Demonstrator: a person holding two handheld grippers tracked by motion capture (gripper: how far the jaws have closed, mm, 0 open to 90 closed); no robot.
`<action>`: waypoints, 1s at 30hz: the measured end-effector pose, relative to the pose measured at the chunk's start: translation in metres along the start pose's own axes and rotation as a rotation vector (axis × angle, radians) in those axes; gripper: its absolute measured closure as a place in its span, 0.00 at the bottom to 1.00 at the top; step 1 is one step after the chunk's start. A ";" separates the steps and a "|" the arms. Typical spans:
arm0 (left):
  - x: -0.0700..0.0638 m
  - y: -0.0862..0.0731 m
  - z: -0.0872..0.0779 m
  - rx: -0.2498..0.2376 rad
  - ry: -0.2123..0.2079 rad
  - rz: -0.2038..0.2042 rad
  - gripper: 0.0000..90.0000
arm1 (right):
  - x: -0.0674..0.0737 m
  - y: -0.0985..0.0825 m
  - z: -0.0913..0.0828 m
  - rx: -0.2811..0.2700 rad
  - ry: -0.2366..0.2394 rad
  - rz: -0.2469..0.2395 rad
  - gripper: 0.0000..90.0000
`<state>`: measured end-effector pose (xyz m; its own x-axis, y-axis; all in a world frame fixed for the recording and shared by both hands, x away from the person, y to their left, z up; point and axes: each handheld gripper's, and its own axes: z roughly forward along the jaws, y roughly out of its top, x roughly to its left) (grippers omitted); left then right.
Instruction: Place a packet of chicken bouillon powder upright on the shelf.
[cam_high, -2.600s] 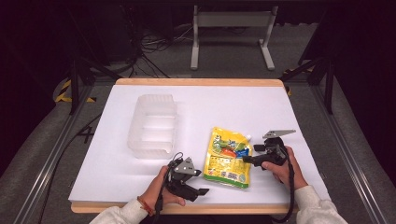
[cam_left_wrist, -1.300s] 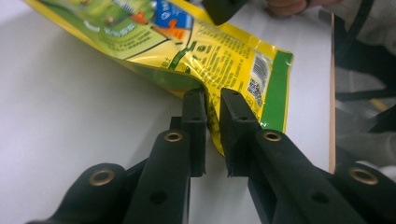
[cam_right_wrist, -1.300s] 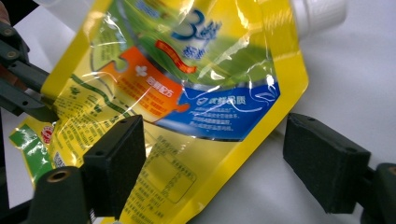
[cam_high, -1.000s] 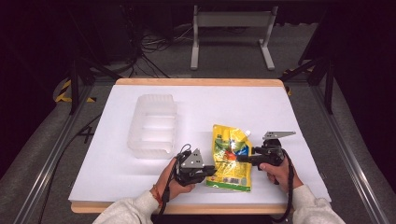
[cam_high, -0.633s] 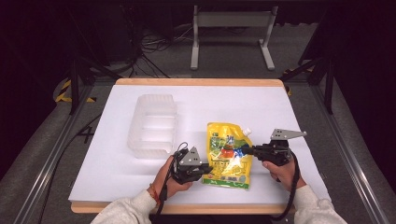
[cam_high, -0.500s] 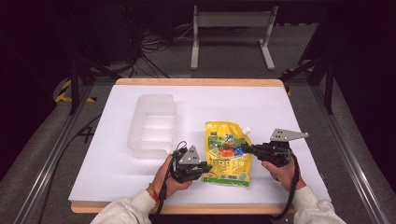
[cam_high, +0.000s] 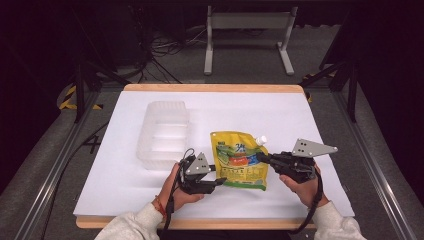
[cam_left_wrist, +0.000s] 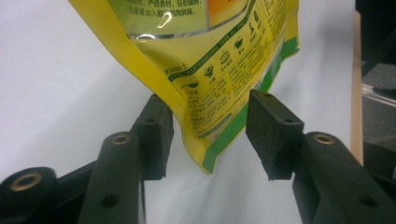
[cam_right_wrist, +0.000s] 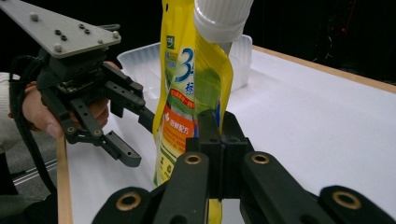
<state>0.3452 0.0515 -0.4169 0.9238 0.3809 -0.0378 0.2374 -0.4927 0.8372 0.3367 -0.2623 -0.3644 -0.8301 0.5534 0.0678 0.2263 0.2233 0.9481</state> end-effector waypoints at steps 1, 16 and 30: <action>0.000 0.000 0.000 0.000 0.000 0.000 0.51 | 0.000 0.000 0.000 0.000 0.000 0.000 1.00; 0.000 0.001 -0.006 -0.024 0.002 0.004 0.33 | 0.008 0.007 -0.005 -0.028 -0.030 -0.042 1.00; 0.006 0.020 -0.021 -0.154 0.016 -0.022 0.31 | 0.011 0.013 -0.004 -0.028 -0.039 -0.077 1.00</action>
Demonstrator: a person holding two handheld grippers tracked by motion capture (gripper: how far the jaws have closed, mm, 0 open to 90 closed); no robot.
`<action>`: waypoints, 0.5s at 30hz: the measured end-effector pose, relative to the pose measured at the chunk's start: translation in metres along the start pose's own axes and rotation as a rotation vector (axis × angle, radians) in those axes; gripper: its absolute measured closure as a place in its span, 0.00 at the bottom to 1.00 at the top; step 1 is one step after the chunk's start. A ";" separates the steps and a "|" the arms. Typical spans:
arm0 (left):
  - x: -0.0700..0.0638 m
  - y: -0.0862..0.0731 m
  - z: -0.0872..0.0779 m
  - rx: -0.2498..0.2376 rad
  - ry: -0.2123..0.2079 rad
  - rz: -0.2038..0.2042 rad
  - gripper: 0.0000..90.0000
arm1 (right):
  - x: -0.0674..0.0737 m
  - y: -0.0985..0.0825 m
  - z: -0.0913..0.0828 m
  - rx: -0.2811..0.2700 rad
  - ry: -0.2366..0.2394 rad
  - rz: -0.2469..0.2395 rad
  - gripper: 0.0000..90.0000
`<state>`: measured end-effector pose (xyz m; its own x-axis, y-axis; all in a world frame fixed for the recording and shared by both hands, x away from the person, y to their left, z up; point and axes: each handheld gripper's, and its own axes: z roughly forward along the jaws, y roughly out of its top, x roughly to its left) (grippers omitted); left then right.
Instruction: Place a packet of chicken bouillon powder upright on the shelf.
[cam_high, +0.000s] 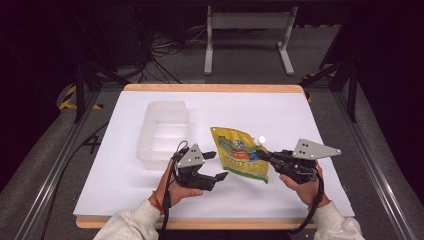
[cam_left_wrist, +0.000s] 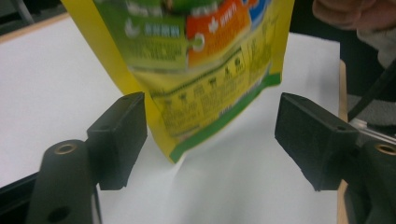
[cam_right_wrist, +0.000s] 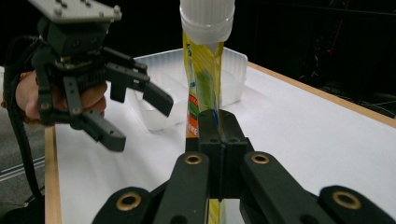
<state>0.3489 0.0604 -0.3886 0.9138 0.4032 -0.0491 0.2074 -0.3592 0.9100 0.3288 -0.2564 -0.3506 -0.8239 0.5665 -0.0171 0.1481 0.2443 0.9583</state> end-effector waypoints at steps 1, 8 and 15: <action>0.000 0.002 -0.002 -0.008 0.002 0.002 0.35 | 0.001 0.000 0.001 -0.001 0.004 -0.005 1.00; 0.011 0.010 -0.015 -0.039 0.056 -0.052 0.40 | 0.004 0.004 0.008 -0.004 0.035 -0.020 1.00; 0.020 0.010 -0.022 -0.045 0.059 -0.076 0.33 | 0.005 0.008 0.015 -0.006 0.043 -0.025 1.00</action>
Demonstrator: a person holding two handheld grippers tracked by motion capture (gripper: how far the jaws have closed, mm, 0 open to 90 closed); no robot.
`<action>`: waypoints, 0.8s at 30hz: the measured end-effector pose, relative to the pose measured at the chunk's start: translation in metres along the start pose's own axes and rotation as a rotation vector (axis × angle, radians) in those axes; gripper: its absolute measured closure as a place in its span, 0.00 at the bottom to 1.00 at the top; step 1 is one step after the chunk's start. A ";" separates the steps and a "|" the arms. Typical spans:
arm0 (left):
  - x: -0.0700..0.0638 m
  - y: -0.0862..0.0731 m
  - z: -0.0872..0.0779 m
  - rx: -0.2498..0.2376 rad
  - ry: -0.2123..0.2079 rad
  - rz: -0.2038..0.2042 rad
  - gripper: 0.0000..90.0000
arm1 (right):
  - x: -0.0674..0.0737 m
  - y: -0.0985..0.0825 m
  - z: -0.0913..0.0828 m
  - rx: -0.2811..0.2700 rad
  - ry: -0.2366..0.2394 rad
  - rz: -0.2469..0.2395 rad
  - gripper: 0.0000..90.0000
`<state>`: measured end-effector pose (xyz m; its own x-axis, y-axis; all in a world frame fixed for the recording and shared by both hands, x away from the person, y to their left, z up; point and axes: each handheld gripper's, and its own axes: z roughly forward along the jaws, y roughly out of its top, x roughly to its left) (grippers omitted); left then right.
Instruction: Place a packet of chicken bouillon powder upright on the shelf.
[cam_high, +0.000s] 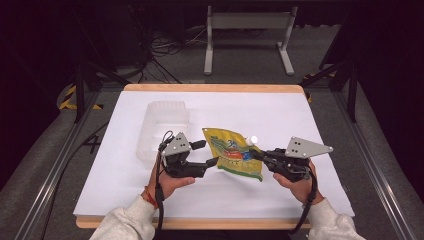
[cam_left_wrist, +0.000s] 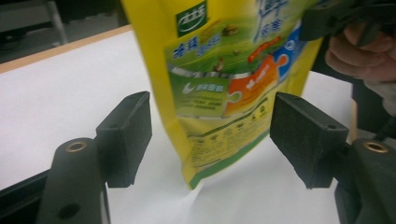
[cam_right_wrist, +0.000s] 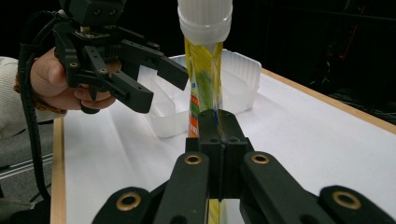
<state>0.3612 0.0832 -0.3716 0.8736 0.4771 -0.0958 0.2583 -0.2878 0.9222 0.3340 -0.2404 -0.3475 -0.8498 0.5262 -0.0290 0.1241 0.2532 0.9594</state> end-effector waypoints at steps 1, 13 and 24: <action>0.000 0.000 0.000 0.000 0.000 0.000 0.32 | 0.000 0.000 0.000 0.000 0.000 0.000 1.00; 0.012 0.004 -0.010 -0.021 0.062 -0.009 0.67 | -0.003 0.007 0.010 -0.015 0.018 0.001 1.00; 0.016 0.011 -0.027 -0.079 0.108 0.031 0.94 | 0.003 0.022 0.034 -0.023 0.008 -0.037 1.00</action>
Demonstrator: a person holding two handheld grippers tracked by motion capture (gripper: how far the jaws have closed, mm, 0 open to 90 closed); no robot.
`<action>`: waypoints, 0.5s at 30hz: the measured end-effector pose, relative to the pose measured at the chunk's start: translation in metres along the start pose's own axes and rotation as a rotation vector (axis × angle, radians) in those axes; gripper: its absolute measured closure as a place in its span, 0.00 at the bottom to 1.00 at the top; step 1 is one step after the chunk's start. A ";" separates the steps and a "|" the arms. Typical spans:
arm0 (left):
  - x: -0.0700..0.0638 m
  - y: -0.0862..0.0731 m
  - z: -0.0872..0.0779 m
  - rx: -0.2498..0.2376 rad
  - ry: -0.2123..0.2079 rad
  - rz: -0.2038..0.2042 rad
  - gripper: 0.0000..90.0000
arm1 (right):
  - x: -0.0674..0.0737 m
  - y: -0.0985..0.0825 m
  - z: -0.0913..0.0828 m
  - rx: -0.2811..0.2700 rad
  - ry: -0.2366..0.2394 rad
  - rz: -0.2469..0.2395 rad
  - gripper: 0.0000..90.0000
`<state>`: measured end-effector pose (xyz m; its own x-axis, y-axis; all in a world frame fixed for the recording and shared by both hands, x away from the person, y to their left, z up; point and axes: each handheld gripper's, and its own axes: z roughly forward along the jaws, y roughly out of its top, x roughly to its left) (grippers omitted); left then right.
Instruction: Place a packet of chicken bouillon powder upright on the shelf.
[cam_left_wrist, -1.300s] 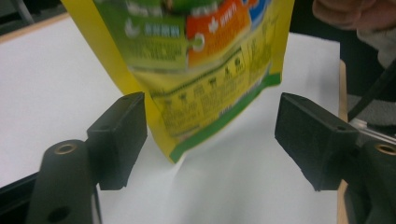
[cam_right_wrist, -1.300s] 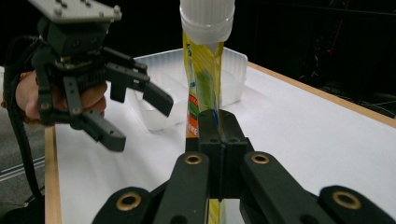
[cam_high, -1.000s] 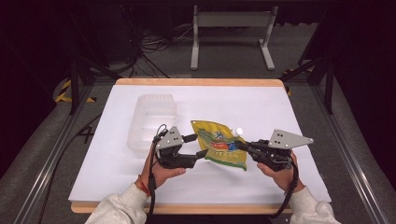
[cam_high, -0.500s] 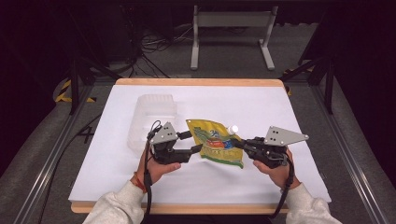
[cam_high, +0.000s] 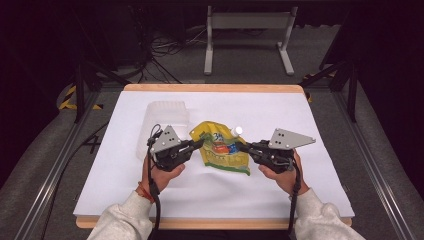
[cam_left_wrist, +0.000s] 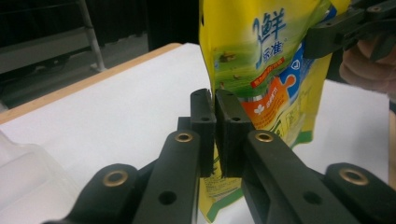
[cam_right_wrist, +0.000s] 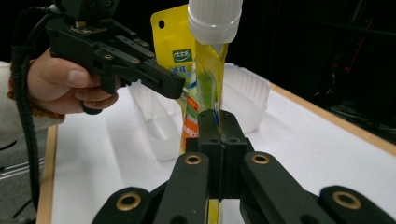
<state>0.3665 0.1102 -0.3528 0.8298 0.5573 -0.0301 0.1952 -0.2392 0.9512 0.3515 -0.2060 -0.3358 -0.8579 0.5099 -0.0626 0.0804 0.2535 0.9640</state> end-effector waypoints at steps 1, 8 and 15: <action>0.000 0.000 0.000 0.000 0.000 0.000 0.91 | 0.000 0.000 0.000 0.000 0.000 0.000 1.00; 0.006 0.003 -0.013 -0.031 0.019 0.001 0.95 | 0.000 0.009 0.004 -0.024 0.009 0.006 1.00; 0.011 0.011 -0.028 -0.068 0.043 0.029 0.99 | 0.002 0.026 0.018 -0.042 0.008 -0.008 1.00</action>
<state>0.3634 0.1361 -0.3340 0.8111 0.5848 0.0095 0.1344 -0.2022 0.9701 0.3614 -0.1835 -0.3152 -0.8625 0.5014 -0.0687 0.0519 0.2227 0.9735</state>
